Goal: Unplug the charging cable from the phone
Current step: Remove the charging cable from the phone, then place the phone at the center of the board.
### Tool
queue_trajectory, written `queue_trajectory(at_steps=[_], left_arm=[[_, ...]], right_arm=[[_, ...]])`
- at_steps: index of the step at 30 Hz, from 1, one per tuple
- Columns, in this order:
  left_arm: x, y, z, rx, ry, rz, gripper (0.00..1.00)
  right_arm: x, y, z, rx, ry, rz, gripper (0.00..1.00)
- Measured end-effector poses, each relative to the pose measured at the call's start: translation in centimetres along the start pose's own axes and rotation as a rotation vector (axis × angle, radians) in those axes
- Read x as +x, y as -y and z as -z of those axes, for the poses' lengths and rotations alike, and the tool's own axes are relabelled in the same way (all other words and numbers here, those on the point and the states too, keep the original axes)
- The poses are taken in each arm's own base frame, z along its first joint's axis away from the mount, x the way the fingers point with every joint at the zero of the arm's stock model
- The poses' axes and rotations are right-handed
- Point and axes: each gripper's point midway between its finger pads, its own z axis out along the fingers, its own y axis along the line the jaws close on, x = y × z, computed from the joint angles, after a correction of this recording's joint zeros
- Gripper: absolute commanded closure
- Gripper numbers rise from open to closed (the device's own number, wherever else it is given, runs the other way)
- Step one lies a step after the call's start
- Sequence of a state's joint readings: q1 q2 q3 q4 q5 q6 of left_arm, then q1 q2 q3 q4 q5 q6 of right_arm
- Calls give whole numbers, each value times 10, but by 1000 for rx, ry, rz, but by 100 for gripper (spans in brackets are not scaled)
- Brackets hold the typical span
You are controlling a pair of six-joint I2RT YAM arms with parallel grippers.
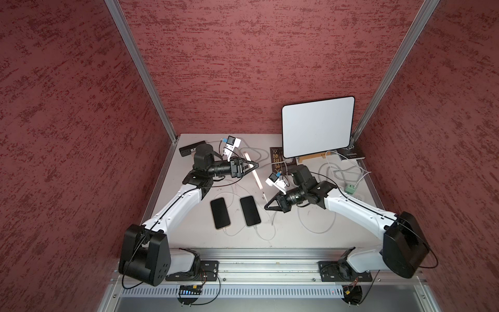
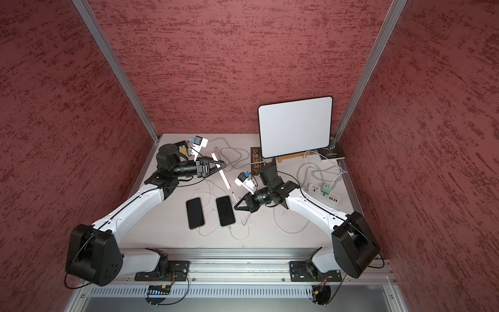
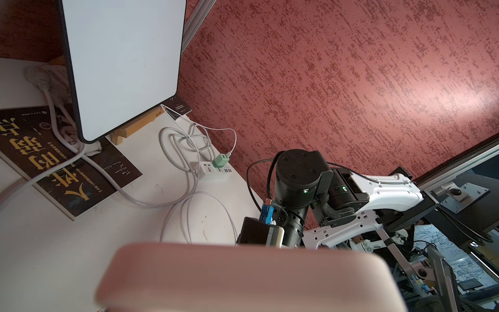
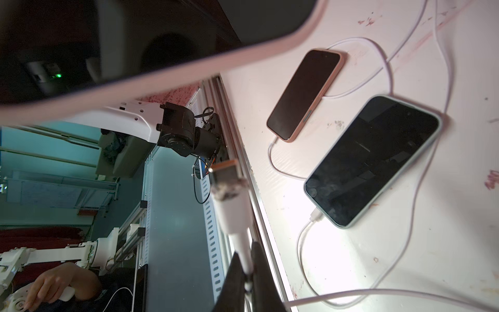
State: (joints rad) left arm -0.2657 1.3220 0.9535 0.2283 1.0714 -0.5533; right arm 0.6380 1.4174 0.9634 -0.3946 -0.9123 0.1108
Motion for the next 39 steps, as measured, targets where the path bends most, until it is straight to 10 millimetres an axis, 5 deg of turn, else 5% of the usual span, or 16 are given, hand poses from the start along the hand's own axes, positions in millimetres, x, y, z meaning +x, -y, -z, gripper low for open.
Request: queue_trajectory(at_steps=[8, 15, 21, 32, 39], left_arm=[[1, 1, -1, 3, -3, -1, 85], [4, 3, -4, 10, -13, -8, 85], [7, 3, -5, 10, -22, -6, 85], [11, 6, -6, 24, -39, -14, 85], [16, 12, -8, 54, -62, -31, 84]], right_arm=[[2, 21, 1, 119, 3, -25, 85], [8, 71, 3, 304, -9, -147, 83], [16, 97, 7, 399, -19, -233, 68], [-6, 88, 23, 404, 45, -216, 32], [-29, 53, 37, 292, 90, -130, 17]])
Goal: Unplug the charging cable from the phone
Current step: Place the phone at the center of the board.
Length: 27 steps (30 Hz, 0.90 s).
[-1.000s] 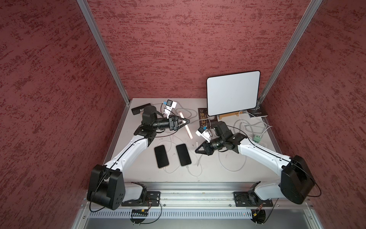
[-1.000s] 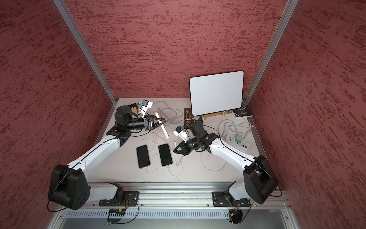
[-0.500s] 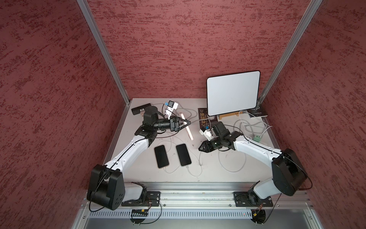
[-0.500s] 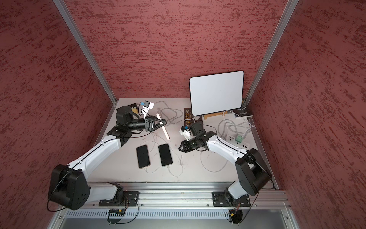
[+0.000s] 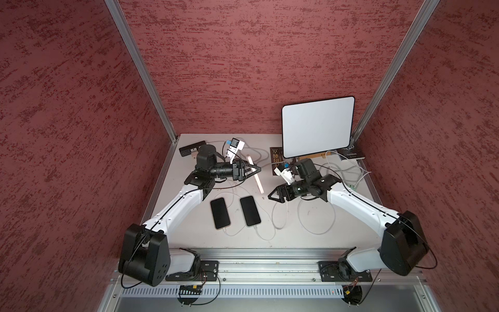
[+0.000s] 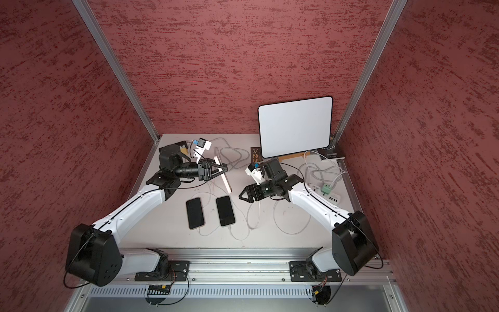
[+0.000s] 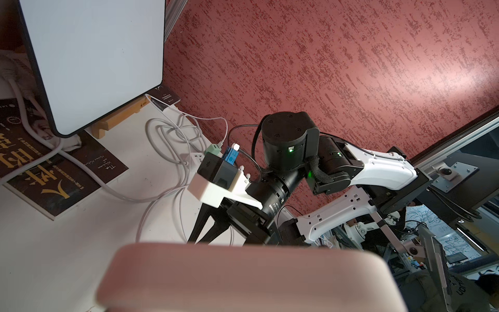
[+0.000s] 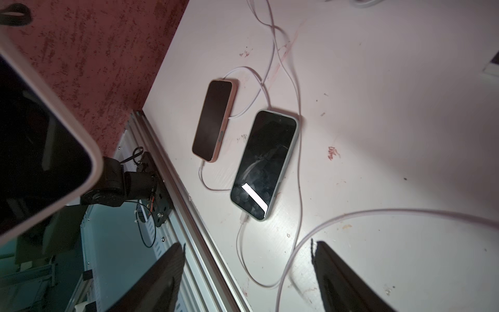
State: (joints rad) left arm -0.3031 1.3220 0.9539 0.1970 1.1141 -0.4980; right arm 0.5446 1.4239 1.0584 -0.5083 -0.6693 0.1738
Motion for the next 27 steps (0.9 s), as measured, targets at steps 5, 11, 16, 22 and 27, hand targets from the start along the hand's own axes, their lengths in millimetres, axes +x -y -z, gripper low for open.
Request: queue_trajectory(at_steps=[5, 11, 16, 22, 27], left_arm=[[7, 7, -4, 30, -33, -9, 82], [15, 15, -10, 59, -70, -20, 82], [20, 19, -12, 78, -90, -31, 82], [26, 22, -15, 89, -112, -29, 82], [28, 24, -16, 95, -119, -31, 82]], right_arm=[[-7, -35, 16, -154, 14, 77, 10], [-10, -75, 35, -333, 21, 162, 1], [-11, -92, 44, -427, 18, 185, 1], [-14, -100, 47, -466, 23, 191, 1], [-18, -102, 43, -474, 20, 189, 1]])
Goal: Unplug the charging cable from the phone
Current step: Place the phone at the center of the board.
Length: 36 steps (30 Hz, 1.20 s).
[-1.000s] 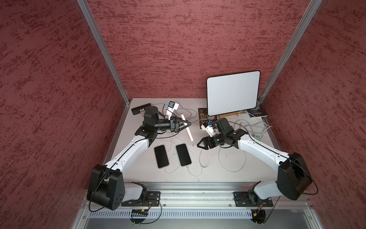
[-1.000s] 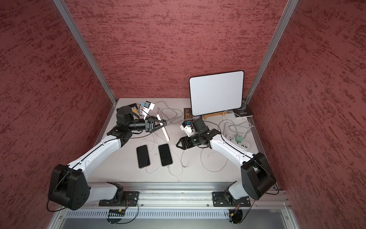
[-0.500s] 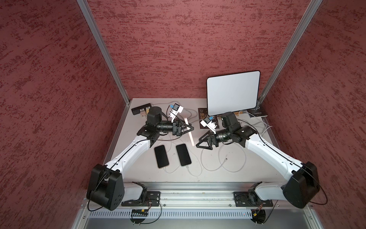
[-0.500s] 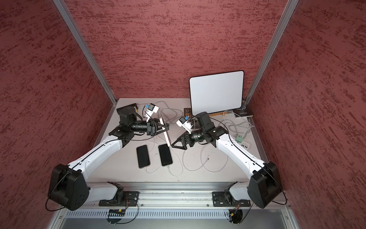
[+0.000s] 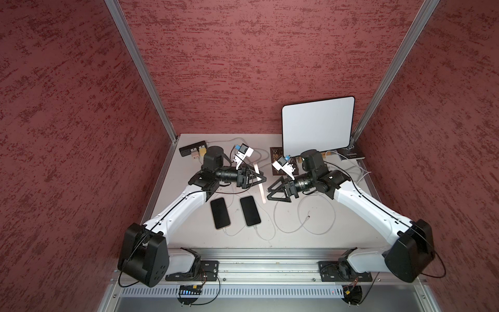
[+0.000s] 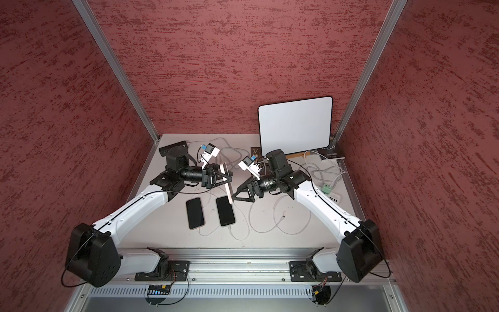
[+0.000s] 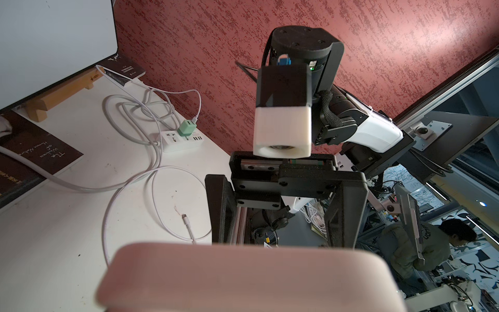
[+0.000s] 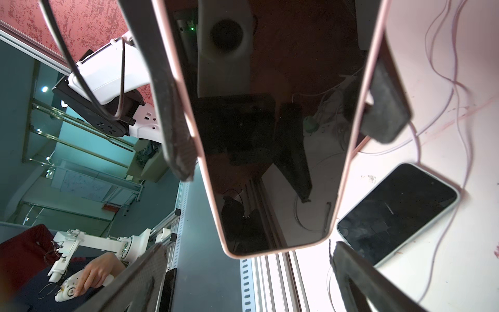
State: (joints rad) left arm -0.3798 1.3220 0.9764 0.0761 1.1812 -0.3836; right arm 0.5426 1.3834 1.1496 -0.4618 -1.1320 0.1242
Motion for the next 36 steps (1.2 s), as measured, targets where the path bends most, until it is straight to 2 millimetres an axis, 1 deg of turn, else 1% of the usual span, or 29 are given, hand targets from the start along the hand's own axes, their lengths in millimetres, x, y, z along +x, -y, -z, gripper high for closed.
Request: queue_trajectory(at_steps=[6, 10, 14, 21, 28, 36], left_arm=[[-4, 5, -1, 7, -2, -24, 81], [-3, 5, -2, 5, -7, -20, 81], [-2, 4, -2, 3, -10, -18, 80], [-1, 4, -2, 1, -11, -21, 80], [1, 4, -3, 0, -16, -19, 80], [1, 3, -3, -2, -16, -21, 78]], right_arm=[[1, 2, -11, -13, -17, -2, 1], [2, 2, -16, -19, -29, -7, 1], [2, 4, -18, -20, -33, -13, 2], [1, 6, -20, -8, -32, -14, 1], [-3, 23, -26, 43, -30, -22, 1], [-5, 20, -27, 25, -28, -11, 6]])
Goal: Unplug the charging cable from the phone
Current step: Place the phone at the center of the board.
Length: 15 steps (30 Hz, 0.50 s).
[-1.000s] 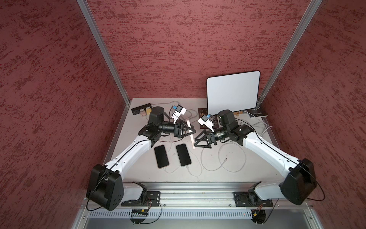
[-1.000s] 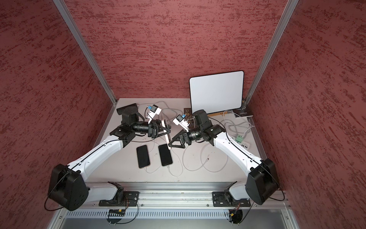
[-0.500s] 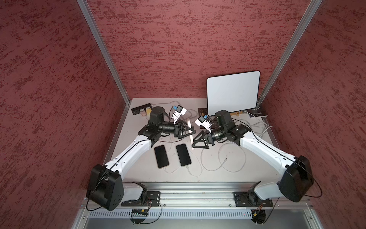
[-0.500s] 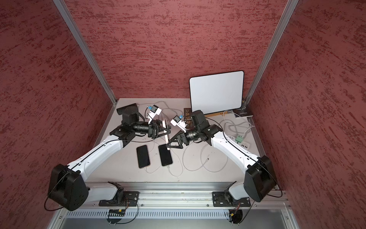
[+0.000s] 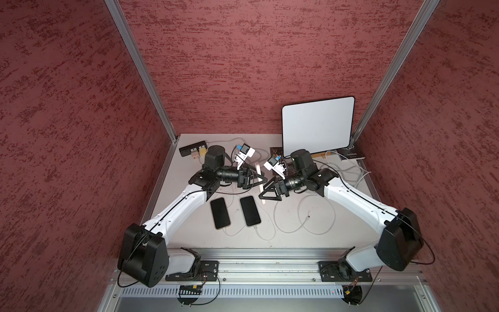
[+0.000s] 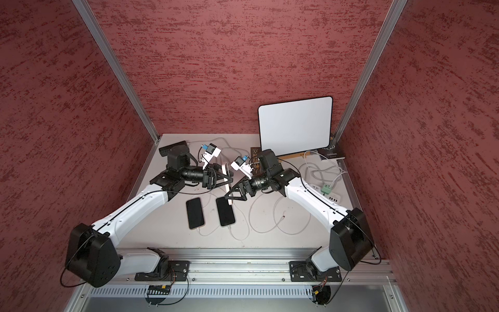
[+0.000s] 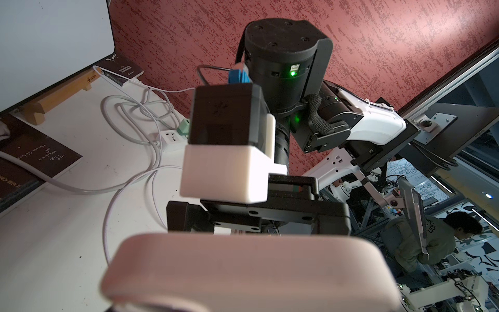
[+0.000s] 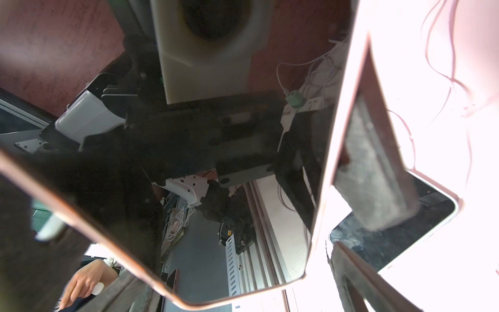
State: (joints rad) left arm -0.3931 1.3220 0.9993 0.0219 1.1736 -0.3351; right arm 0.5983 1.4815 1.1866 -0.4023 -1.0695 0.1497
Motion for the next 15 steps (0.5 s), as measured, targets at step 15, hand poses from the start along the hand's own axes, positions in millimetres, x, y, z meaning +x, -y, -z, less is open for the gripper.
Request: queue_trajectory(at_steps=[15], left_arm=[[1, 2, -1, 9, -6, 10, 78]], right_arm=[[-5, -9, 0, -51, 11, 41, 32]])
